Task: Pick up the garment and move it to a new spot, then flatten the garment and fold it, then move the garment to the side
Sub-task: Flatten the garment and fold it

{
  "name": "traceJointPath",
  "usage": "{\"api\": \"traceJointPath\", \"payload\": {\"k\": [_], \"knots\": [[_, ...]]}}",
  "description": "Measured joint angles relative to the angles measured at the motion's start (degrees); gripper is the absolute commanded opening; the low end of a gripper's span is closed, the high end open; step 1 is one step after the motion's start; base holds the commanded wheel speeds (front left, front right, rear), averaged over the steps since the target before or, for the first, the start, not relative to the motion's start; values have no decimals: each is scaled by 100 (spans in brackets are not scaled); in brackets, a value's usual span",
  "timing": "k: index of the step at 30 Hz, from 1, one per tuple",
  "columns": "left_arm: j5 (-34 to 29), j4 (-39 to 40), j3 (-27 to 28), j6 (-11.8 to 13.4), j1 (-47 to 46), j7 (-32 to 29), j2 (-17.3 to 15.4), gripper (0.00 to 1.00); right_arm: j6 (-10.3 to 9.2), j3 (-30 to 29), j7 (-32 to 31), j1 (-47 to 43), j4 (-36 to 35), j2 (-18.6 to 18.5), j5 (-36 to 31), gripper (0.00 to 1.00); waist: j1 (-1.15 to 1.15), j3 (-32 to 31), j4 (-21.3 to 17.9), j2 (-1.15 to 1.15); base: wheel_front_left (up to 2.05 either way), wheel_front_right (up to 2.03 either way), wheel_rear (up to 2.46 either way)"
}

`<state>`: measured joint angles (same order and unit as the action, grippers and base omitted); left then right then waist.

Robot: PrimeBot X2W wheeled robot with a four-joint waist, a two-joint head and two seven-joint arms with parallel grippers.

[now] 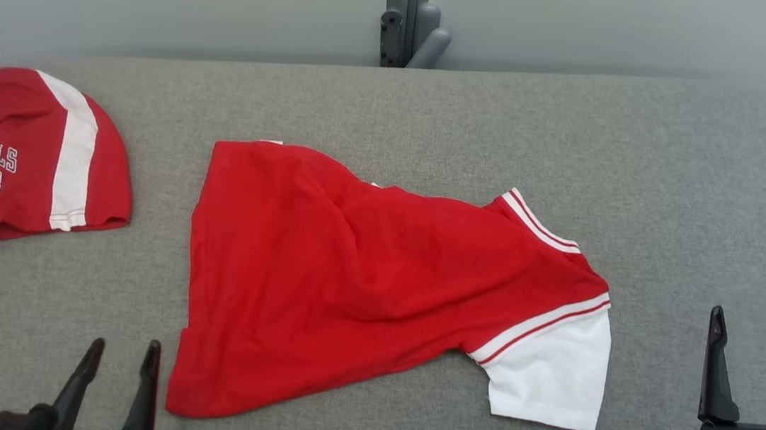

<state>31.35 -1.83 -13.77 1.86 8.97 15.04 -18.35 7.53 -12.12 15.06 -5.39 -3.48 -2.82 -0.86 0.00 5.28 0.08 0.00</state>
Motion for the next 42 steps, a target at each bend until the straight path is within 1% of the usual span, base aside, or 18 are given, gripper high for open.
{"api": "traceJointPath", "payload": {"k": [3,6,9,11,14,17,22,29,33,42], "knots": [[-564,5,709,-293,280,1,405,100,0,-123,0,-138,38,3,-35,100,0,-196,36,0,0,0,0],[-1040,5,1221,-586,482,1,775,100,0,-211,0,-245,110,0,-80,100,0,-351,80,0,0,0,0],[-1394,-48,1463,-799,543,0,992,100,0,-248,0,-263,180,-1,-81,100,0,-416,149,0,0,0,0],[-1496,-135,1564,-872,543,0,1067,100,0,-252,0,-269,245,1,-97,100,0,-427,194,0,0,0,0],[-1599,-286,1624,-914,537,0,1073,100,0,-207,0,-285,356,-4,-132,100,0,-418,237,0,0,0,0],[-1546,-280,1349,-922,497,0,975,100,0,-107,0,-286,434,2,-141,100,0,-390,262,0,0,0,0],[-1365,-148,1100,-927,298,0,798,100,0,64,0,-268,443,2,-146,100,0,-354,322,0,0,0,0],[-1288,-68,954,-927,254,0,780,100,0,220,0,-237,464,1,-134,100,0,-413,325,0,0,0,0],[-1243,-74,837,-927,210,0,727,100,0,311,0,-203,468,1,-127,100,0,-435,327,0,0,0,0],[-1216,-148,715,-927,163,0,725,100,0,445,0,-131,469,-1,-53,100,0,-444,318,0,0,0,0]]}}
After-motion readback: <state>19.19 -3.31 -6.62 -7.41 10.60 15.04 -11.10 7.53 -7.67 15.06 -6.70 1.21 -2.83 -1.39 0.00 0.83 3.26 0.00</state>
